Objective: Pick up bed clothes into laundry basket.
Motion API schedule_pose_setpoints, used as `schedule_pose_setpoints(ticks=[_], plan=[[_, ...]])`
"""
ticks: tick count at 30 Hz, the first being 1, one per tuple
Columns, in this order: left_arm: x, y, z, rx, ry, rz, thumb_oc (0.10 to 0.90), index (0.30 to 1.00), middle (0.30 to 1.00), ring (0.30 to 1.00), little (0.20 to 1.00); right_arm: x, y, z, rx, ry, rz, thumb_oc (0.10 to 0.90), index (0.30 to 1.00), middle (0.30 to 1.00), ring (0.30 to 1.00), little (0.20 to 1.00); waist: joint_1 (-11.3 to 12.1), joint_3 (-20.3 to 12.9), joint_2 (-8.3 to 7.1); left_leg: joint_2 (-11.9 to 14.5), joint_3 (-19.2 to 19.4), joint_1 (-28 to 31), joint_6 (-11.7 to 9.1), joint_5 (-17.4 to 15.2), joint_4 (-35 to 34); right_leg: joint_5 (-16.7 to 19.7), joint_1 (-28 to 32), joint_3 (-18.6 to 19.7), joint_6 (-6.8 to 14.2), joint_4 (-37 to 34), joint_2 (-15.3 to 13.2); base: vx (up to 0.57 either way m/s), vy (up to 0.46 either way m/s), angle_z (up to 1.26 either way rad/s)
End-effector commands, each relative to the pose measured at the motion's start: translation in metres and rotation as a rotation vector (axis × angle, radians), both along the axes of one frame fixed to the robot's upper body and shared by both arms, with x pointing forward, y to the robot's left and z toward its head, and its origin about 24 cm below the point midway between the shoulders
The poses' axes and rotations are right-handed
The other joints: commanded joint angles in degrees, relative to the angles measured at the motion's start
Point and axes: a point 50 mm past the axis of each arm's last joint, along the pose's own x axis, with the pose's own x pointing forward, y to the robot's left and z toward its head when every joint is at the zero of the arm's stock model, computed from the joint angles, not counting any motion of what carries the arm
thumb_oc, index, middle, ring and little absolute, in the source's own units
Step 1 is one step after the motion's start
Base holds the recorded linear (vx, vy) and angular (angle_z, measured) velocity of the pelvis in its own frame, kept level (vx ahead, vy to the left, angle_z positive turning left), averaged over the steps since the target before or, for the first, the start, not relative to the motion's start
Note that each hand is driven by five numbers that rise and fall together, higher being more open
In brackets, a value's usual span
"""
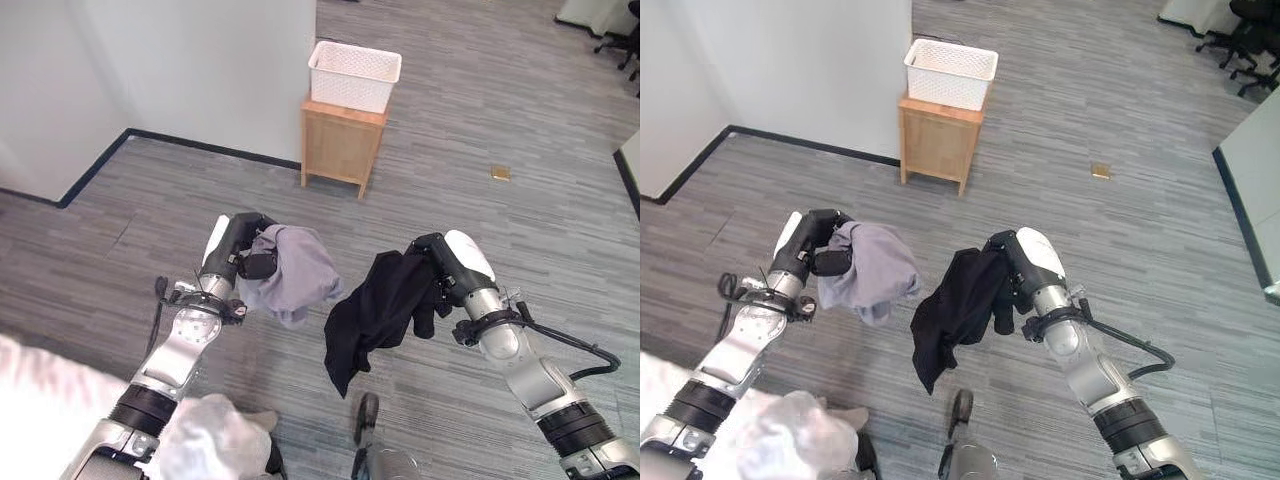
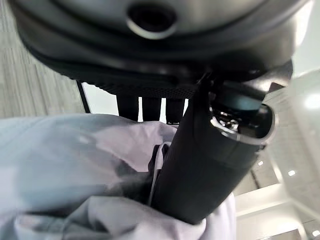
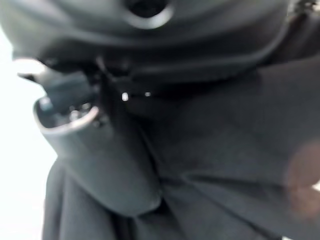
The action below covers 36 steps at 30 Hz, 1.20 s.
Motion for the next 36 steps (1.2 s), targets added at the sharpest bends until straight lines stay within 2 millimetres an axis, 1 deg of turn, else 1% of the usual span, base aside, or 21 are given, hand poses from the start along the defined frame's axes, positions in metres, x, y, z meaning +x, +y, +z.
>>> schedule_pose_setpoints(ticks=[1, 3, 4, 5, 6, 7, 9, 10, 11, 13, 14, 15, 16, 17, 19, 20, 26, 32, 33, 34, 36], plan=[[0.014, -0.020, 0.107, 0.007, -0.451, -0.109, 0.400, 0.300, 0.300, 0.300, 0.300, 0.009, -0.017, 0.076, 0.014, -0.334, -0.057, 0.400, 0.300, 0.300, 0.300, 0.300, -0.93, -2.63, 2.29, 1.91, 0.38, 8.97, -3.03, -9.82, 0.44, 3.23, -3.13, 2.39, 3.70, 1.21, -0.19, 0.41, -0.161, 0.14], [0.013, -0.019, 0.105, 0.005, -0.446, -0.108, 0.400, 0.300, 0.300, 0.300, 0.300, 0.008, -0.017, 0.073, 0.017, -0.323, -0.055, 0.400, 0.300, 0.300, 0.300, 0.300, -1.13, -3.27, 2.35, 1.74, 0.23, 10.23, -3.07, -10.34, 0.44, 3.92, -2.12, 2.35, 3.66, 1.38, -0.36, 0.60, -0.302, 0.12], [0.007, -0.006, 0.091, -0.022, -0.401, -0.066, 0.400, 0.300, 0.300, 0.300, 0.300, 0.008, -0.015, 0.068, 0.012, -0.278, -0.017, 0.400, 0.300, 0.300, 0.300, 0.300, -1.30, -5.47, 5.09, 9.53, 1.77, 9.47, -6.06, -4.68, 17.05, 2.09, 4.08, 1.42, 0.35, 1.19, 3.16, 0.95, -0.693, 0.16], [0.005, -0.001, 0.089, -0.018, -0.391, -0.054, 0.400, 0.300, 0.300, 0.300, 0.300, 0.009, -0.013, 0.068, 0.008, -0.272, -0.006, 0.400, 0.300, 0.300, 0.300, 0.300, -0.38, -5.21, 5.35, 12.65, 0.19, 5.95, -6.47, 0.42, 27.59, 0.26, 6.36, 1.08, -1.89, 0.78, 4.87, 0.81, -0.663, -0.18], [0.005, -0.001, 0.089, -0.018, -0.391, -0.053, 0.400, 0.300, 0.300, 0.300, 0.300, 0.009, -0.013, 0.068, 0.008, -0.272, -0.005, 0.400, 0.300, 0.300, 0.300, 0.300, -0.62, -5.17, 5.69, 13.60, -0.55, 4.99, -7.07, 0.22, 29.08, -0.02, 6.33, 0.75, -2.37, 0.80, 5.51, 0.36, -0.589, -0.32], [0.000, 0.008, 0.087, -0.026, -0.388, -0.025, 0.400, 0.300, 0.300, 0.300, 0.300, 0.009, -0.010, 0.074, -0.004, -0.277, 0.030, 0.400, 0.300, 0.300, 0.300, 0.300, 1.37, -3.22, 5.54, 16.30, -6.76, -3.45, -7.11, 7.27, 47.16, -3.72, 10.12, -0.22, -6.65, 0.78, 8.09, 0.36, -0.470, -0.60], [-0.004, 0.015, 0.083, -0.055, -0.381, 0.006, 0.400, 0.300, 0.300, 0.300, 0.300, 0.012, -0.007, 0.081, -0.021, -0.277, 0.060, 0.400, 0.300, 0.300, 0.300, 0.300, 4.10, -1.40, 4.97, 13.05, -9.97, -11.16, -5.68, 4.05, 54.94, -6.30, 13.04, 0.96, -7.96, 0.78, 8.39, 0.34, -0.282, -0.67], [-0.004, 0.016, 0.083, -0.056, -0.382, 0.007, 0.400, 0.300, 0.300, 0.300, 0.300, 0.013, -0.006, 0.081, -0.021, -0.278, 0.061, 0.400, 0.300, 0.300, 0.300, 0.300, 3.98, -1.43, 5.16, 13.22, -10.13, -11.61, -5.61, 3.69, 55.56, -6.38, 12.90, 0.94, -7.95, 0.78, 8.49, 0.21, 0.028, -0.90], [-0.011, 0.026, 0.075, -0.080, -0.372, 0.044, 0.400, 0.300, 0.300, 0.300, 0.300, 0.015, -0.001, 0.083, -0.041, -0.259, 0.096, 0.400, 0.300, 0.300, 0.300, 0.300, 6.84, -0.41, 5.01, 8.29, -9.51, -17.08, -3.87, 0.89, 53.37, -6.58, 14.58, 3.36, -7.67, 0.78, 8.33, 0.23, 0.047, -0.94], [-0.014, 0.030, 0.074, -0.079, -0.372, 0.052, 0.400, 0.300, 0.300, 0.300, 0.300, 0.015, 0.001, 0.083, -0.046, -0.255, 0.111, 0.400, 0.300, 0.300, 0.300, 0.300, 8.01, -0.37, 4.73, 7.60, -8.71, -18.46, -3.89, 0.94, 51.35, -6.98, 15.59, 4.93, -7.40, 0.78, 8.26, 0.30, 0.040, -1.00], [-0.015, 0.034, 0.075, -0.079, -0.376, 0.062, 0.400, 0.300, 0.300, 0.300, 0.300, 0.015, 0.002, 0.080, -0.054, -0.235, 0.126, 0.400, 0.300, 0.300, 0.300, 0.300, 9.26, -0.67, 5.11, 7.58, -6.61, -18.38, -3.37, 1.75, 39.16, -7.94, 17.89, 6.05, -6.93, 0.78, 8.64, 0.26, 0.049, -1.09], [-0.016, 0.034, 0.074, -0.080, -0.375, 0.062, 0.400, 0.300, 0.300, 0.300, 0.300, 0.015, 0.002, 0.079, -0.054, -0.235, 0.126, 0.400, 0.300, 0.300, 0.300, 0.300, 9.40, -0.54, 4.89, 7.30, -6.25, -17.82, -3.31, 1.97, 38.56, -7.94, 18.04, 6.22, -6.87, 0.78, 8.35, 0.53, 0.129, -1.11], [-0.016, 0.035, 0.071, -0.089, -0.364, 0.065, 0.400, 0.300, 0.300, 0.300, 0.300, 0.015, -0.002, 0.076, -0.064, -0.225, 0.115, 0.400, 0.300, 0.300, 0.300, 0.300, 9.96, -1.23, 5.60, 5.28, -3.27, -17.30, -3.51, 3.81, 22.15, -8.92, 20.10, 6.16, -5.79, 0.78, 8.99, 0.40, 0.125, -0.69], [-0.016, 0.034, 0.069, -0.098, -0.358, 0.061, 0.400, 0.300, 0.300, 0.300, 0.300, 0.015, -0.004, 0.075, -0.070, -0.221, 0.112, 0.400, 0.300, 0.300, 0.300, 0.300, 10.06, -1.65, 6.18, 4.68, -1.93, -16.69, -4.04, 6.16, 14.93, -9.54, 21.21, 5.92, -5.29, 0.78, 9.37, 0.57, 0.163, -0.51], [-0.017, 0.033, 0.065, -0.109, -0.347, 0.056, 0.400, 0.300, 0.300, 0.300, 0.300, 0.015, -0.006, 0.076, -0.069, -0.227, 0.104, 0.400, 0.300, 0.300, 0.300, 0.300, 10.09, -1.91, 7.24, 3.70, 0.76, -15.66, -5.10, 11.19, 3.94, -11.01, 23.79, 5.47, -4.84, 0.78, 10.15, 0.41, 0.105, -0.15], [-0.016, 0.033, 0.064, -0.113, -0.344, 0.056, 0.400, 0.300, 0.300, 0.300, 0.300, 0.015, -0.007, 0.076, -0.069, -0.231, 0.101, 0.400, 0.300, 0.300, 0.300, 0.300, 9.96, -2.13, 7.44, 3.86, 1.95, -16.67, -5.99, 11.01, 1.16, -11.89, 25.00, 5.47, -4.65, 0.78, 10.41, 0.38, 0.090, -0.08], [-0.023, 0.030, 0.051, -0.114, -0.287, 0.028, 0.400, 0.300, 0.300, 0.300, 0.300, 0.015, -0.002, 0.070, -0.071, -0.201, 0.116, 0.400, 0.300, 0.300, 0.300, 0.300, 11.26, -4.78, 7.70, 4.55, 8.19, -19.37, -5.43, 12.86, 0.88, -16.30, 31.36, 7.89, -5.06, 0.78, 12.80, 0.46, 0.068, 0.26], [-0.030, 0.021, 0.042, -0.089, -0.259, -0.007, 0.400, 0.300, 0.300, 0.300, 0.300, 0.016, 0.008, 0.056, -0.098, -0.153, 0.147, 0.400, 0.300, 0.300, 0.300, 0.300, 15.53, -8.35, 3.88, 1.24, 1.68, -18.70, -2.36, 12.33, 0.44, -18.30, 34.44, 10.14, -3.95, 0.78, 11.39, 0.54, 0.097, -0.05], [-0.030, 0.019, 0.042, -0.095, -0.256, -0.020, 0.400, 0.300, 0.300, 0.300, 0.300, 0.016, 0.012, 0.055, -0.093, -0.159, 0.154, 0.400, 0.300, 0.300, 0.300, 0.300, 16.30, -8.78, 2.28, 0.74, 1.88, -18.15, -1.72, 11.91, 0.47, -15.68, 35.35, 10.43, -2.98, 2.37, 10.72, 0.51, 0.102, 0.14], [-0.027, 0.013, 0.040, -0.109, -0.242, -0.039, 0.400, 0.300, 0.300, 0.300, 0.300, 0.014, 0.015, 0.048, -0.056, -0.156, 0.146, 0.400, 0.300, 0.300, 0.300, 0.300, 17.50, -8.55, -0.08, -0.44, 2.93, -16.35, 0.52, 9.39, 0.61, -11.62, 33.24, 9.29, 0.45, 10.65, 8.85, 0.65, 0.151, 0.03], [-0.021, 0.003, 0.040, -0.099, -0.227, -0.072, 0.400, 0.300, 0.300, 0.300, 0.300, 0.016, 0.016, 0.044, -0.041, -0.151, 0.125, 0.400, 0.300, 0.300, 0.300, 0.300, 15.87, -7.12, -0.83, -0.91, 3.40, -12.85, 2.93, 5.84, 0.44, -3.92, 24.37, 9.41, 5.36, 30.25, 8.27, 0.44, 0.193, -0.18]])
